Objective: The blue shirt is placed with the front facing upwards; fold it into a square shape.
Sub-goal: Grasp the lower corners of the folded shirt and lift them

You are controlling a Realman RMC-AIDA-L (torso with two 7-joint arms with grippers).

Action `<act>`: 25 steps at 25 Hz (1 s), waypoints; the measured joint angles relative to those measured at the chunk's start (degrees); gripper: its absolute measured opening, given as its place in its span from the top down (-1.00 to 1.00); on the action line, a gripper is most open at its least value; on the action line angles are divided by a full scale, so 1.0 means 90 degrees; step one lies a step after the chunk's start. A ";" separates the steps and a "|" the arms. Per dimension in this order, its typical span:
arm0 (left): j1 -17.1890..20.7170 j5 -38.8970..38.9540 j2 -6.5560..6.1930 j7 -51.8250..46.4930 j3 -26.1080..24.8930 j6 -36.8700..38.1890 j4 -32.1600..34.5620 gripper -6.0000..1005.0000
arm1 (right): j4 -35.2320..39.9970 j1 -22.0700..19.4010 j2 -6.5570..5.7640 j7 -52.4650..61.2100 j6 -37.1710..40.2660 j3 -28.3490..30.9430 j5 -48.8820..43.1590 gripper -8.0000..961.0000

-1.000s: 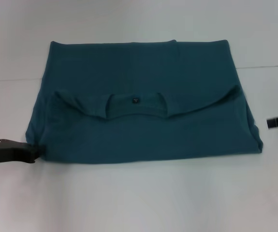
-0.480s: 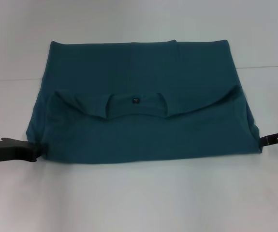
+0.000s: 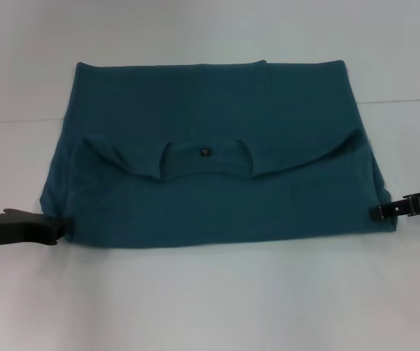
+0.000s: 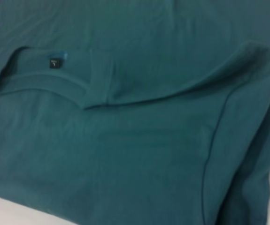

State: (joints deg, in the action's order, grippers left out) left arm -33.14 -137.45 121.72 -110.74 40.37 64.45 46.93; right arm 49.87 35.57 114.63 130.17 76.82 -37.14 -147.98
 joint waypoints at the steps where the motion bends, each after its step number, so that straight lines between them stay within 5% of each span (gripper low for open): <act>1: 0.0000 0.0000 0.0000 0.0000 0.0003 -0.0012 -0.0009 0.90 | -0.0034 0.0007 0.0000 0.0000 -0.0037 -0.0002 0.0034 -0.60; 25: -0.0022 -0.0001 0.0000 0.0000 0.0007 -0.0150 -0.0039 0.90 | -0.1055 0.0223 -0.0065 -0.0164 -0.0738 0.0063 0.0115 -0.27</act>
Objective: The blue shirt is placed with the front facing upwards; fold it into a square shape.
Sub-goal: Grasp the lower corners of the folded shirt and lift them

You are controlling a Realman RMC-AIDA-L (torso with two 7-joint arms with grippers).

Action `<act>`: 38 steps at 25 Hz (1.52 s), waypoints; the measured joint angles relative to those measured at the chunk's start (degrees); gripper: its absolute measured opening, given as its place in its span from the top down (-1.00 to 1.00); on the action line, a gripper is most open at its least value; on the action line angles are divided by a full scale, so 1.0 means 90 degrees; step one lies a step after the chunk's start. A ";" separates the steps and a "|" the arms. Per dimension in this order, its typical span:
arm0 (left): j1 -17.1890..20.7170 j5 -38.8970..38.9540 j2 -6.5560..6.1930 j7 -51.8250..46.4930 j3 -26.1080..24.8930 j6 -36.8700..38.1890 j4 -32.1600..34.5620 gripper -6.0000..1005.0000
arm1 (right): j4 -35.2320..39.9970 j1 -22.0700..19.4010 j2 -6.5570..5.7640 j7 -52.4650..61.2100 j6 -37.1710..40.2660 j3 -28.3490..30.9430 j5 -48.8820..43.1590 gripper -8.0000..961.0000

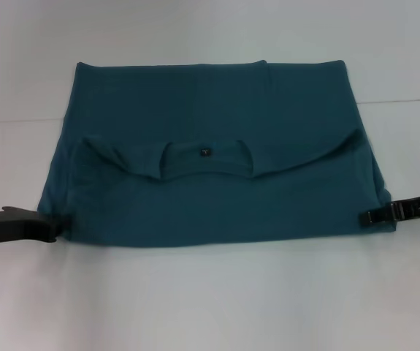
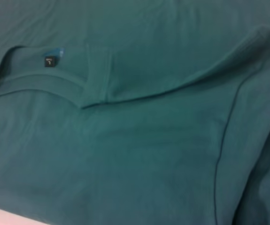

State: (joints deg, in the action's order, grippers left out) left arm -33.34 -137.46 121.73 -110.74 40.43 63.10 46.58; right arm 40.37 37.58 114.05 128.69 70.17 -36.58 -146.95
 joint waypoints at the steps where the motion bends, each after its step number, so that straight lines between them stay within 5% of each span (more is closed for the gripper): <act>1: -0.0002 0.0000 0.0000 0.0000 0.0000 0.0000 0.0000 0.90 | -0.0011 0.0000 -0.0001 0.0002 -0.0009 0.0016 0.0013 -0.25; 2: -0.0008 0.0000 0.0000 0.0000 0.0000 0.0000 0.0000 0.90 | -0.0012 -0.0003 -0.0002 0.0002 -0.0013 0.0029 0.0046 -0.23; 4: -0.0014 0.0000 0.0000 0.0000 0.0000 0.0000 0.0000 0.90 | -0.0013 -0.0018 -0.0009 0.0000 -0.0014 0.0037 0.0124 0.25; 21: 0.0046 0.0021 0.0003 0.0211 -0.0033 0.0039 -0.0010 0.90 | 0.0038 -0.0144 -0.0033 -0.0295 0.0020 0.0043 0.0175 0.90; 30: 0.0412 0.0660 -0.0020 0.0979 -0.0101 0.0586 0.0030 0.90 | 0.0385 -0.0673 0.0179 -0.1298 0.0118 0.0110 0.0672 0.90; 38: 0.0536 0.0964 -0.0033 0.1729 -0.0717 0.1592 0.0004 0.90 | 0.0728 -0.1337 0.0306 -0.2233 0.0365 0.0114 0.1799 0.89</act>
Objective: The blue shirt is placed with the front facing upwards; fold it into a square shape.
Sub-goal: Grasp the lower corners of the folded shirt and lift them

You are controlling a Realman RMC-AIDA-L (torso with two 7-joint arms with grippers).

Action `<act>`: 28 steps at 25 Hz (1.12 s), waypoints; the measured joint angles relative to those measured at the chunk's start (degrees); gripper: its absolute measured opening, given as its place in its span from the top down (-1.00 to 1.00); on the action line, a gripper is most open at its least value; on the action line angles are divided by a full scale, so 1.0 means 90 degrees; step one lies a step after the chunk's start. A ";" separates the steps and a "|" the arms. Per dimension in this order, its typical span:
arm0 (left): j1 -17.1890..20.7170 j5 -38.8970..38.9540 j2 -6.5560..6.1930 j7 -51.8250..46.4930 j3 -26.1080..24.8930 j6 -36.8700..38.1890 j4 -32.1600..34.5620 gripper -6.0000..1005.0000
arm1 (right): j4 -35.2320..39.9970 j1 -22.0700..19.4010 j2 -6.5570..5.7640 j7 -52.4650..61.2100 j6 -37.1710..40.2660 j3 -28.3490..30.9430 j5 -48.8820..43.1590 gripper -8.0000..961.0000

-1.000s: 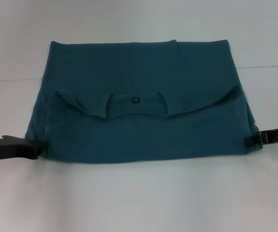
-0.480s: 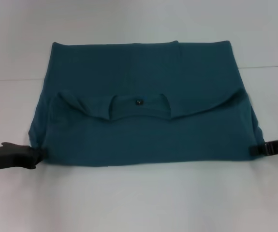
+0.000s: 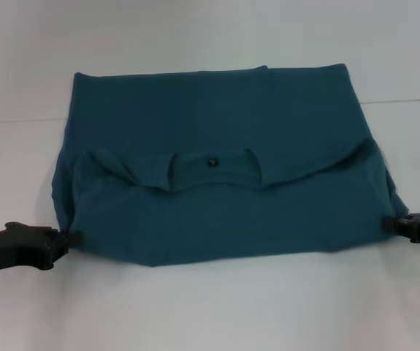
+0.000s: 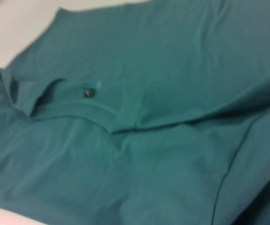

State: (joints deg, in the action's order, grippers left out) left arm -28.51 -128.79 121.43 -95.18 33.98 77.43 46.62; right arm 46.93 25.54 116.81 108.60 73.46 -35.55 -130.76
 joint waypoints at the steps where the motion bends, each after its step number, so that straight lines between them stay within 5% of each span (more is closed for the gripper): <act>1: 0.0031 0.0078 -0.0006 0.0135 -0.0089 0.0148 -0.0001 0.90 | 0.0001 -0.0054 0.0009 -0.0130 0.0039 0.0002 0.0107 0.90; 11: 0.0322 0.0140 0.0020 0.0680 -0.0523 0.0628 -0.0022 0.90 | 0.0059 -0.0611 0.0203 -0.1350 0.0553 0.0310 0.0893 0.90; 20: 0.0619 0.0139 0.0028 0.1383 -0.1048 0.1128 -0.0284 0.90 | -0.0016 -0.1159 0.0278 -0.2454 0.1522 0.1312 0.1147 0.90; 28: 0.0893 0.0080 0.0039 0.1781 -0.1433 0.1570 -0.0349 0.90 | -0.0405 -0.1365 0.0280 -0.2882 0.1604 0.1399 0.0931 0.90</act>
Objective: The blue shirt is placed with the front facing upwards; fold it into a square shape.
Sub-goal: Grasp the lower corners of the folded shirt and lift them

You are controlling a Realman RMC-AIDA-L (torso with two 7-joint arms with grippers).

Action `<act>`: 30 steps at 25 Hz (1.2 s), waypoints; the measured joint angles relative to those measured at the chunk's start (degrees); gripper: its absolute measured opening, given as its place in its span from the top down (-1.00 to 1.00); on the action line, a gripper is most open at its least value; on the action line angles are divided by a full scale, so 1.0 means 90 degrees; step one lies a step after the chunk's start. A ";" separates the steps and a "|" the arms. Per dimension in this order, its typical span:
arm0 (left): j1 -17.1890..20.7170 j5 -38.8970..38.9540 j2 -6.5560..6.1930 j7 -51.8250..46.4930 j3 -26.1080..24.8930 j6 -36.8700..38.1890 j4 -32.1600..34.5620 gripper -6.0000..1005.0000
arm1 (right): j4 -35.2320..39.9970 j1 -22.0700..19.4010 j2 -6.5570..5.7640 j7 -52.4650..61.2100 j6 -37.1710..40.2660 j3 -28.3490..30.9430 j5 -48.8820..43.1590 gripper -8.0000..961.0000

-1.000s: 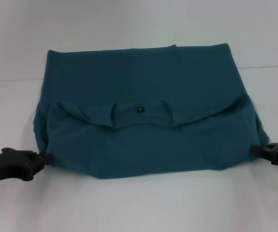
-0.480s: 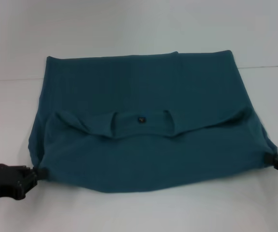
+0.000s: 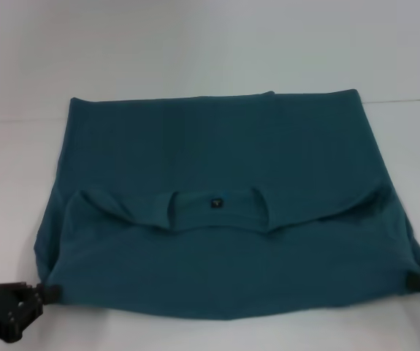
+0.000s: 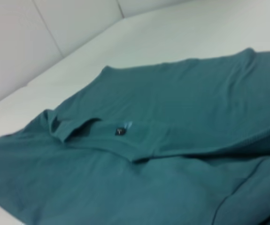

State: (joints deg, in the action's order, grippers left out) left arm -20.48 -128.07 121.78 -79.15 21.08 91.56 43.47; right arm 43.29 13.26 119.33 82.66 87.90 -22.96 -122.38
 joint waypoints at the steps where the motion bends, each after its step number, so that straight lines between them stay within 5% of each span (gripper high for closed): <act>1: 0.0098 -0.0006 0.0004 0.0105 -0.0124 0.0142 0.0000 0.90 | -0.0040 -0.0020 0.0000 -0.0050 0.0004 0.0000 -0.0045 0.90; 30: 0.1096 -0.0480 0.0084 0.1056 -0.1277 0.1474 0.0042 0.90 | -0.0531 -0.0363 0.0003 -0.0933 0.0613 0.0148 -0.0484 0.90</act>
State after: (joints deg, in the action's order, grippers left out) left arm -10.62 -132.39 122.54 -69.65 9.59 104.83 43.85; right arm 38.51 10.00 119.35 74.27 93.42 -21.63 -126.74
